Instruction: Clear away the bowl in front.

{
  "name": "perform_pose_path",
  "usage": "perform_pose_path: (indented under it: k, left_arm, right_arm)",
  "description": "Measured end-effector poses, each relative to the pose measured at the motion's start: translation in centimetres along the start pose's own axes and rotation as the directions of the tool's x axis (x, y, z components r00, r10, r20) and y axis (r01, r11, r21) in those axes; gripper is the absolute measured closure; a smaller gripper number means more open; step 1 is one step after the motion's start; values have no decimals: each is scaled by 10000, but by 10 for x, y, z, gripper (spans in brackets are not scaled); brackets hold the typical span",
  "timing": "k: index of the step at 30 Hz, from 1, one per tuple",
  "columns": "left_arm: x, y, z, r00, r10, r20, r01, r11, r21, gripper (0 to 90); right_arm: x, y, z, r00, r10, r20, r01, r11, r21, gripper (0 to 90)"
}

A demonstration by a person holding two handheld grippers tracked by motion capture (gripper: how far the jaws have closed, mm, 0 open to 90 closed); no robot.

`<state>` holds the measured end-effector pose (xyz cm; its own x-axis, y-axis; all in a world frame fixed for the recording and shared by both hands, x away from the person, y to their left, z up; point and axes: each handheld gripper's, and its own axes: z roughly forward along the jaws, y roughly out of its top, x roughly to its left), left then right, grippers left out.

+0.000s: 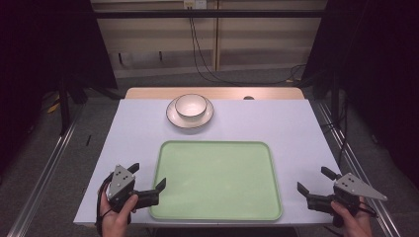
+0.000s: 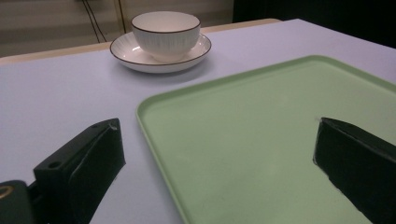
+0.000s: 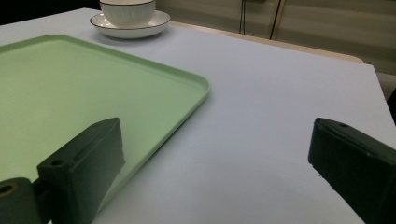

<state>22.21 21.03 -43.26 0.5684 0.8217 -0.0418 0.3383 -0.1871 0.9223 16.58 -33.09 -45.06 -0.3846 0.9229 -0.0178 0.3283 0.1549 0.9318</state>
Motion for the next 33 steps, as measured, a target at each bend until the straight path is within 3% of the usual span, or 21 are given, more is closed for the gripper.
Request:
perform_pose_path:
  k: [2,16,23,33]
  left_arm:
    - [0,0,0,9996,-268,37,269,9996,-89,20]
    - [-1,0,-2,9990,-456,-44,456,9990,4,21]
    - [-6,3,0,9994,-341,-13,341,9993,172,20]
    - [-5,12,2,9993,-139,354,130,9996,261,25]
  right_arm:
    - [0,0,0,10000,-32,32,32,10000,-37,30]
    - [0,0,0,9998,-198,26,198,9998,28,30]
    - [0,0,1,9998,-177,-26,177,9998,27,30]
    - [0,0,3,9998,-149,-114,150,9998,101,30]
